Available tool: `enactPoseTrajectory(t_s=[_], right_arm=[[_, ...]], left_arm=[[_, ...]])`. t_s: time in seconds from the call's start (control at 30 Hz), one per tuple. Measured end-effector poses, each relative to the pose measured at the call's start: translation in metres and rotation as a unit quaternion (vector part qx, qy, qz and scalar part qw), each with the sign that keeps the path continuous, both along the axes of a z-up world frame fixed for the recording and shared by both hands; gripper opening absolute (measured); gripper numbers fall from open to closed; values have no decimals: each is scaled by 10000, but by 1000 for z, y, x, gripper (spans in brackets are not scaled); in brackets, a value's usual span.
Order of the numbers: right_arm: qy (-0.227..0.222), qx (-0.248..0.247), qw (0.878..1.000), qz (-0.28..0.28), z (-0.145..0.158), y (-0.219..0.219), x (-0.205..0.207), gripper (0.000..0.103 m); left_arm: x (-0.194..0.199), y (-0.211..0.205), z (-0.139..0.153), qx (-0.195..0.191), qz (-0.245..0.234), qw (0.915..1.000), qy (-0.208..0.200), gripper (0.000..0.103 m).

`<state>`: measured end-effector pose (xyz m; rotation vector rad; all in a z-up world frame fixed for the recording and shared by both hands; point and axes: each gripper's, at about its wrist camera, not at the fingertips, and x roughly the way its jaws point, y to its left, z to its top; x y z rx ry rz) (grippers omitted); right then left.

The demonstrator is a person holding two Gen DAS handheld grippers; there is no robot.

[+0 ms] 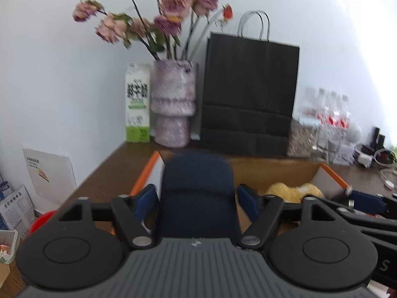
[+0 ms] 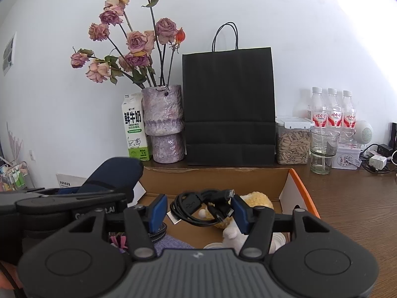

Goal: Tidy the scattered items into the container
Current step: 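Open both tools to drop the USB cable and navy case into the box, then move both tools back from the box toward the white plastic box and red rose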

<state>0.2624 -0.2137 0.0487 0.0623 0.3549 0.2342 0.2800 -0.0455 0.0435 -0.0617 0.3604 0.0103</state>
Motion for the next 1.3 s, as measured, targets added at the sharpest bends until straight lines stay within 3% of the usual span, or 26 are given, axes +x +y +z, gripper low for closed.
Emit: enactPoseTrajectory(t_s=[0.03,0.1,0.13,0.33,0.67,1.0,1.17,1.3], right_arm=[[-36,70,10000,-43,0,-3,-1,78],[-93,260,9995,-138,3,-11,-5,100],[-144,343,9992,-141,4,-14,-7,103],[-256,315,9991,-135,11,-16,-14,103],[-282,34,9995,-161,16,-10,-27,103],[-409,-130,9990,-108,24,-17,-64,103],[-223,-301,9993,-56,14,-27,-90,103],[81,-488,9988,-12,-4,-37,-114,103]], left_arm=[[-3,2,2,3,130,9998,-127,103],[-11,9,7,-108,226,9989,-403,103],[-13,11,9,-175,215,9987,-433,103],[-15,12,6,-155,236,9993,-246,103],[-33,12,10,-101,194,9990,-380,103],[-76,14,12,-60,1,9990,-432,103],[-99,16,-1,67,-96,9998,-175,103],[-117,23,-21,194,-129,9994,275,103]])
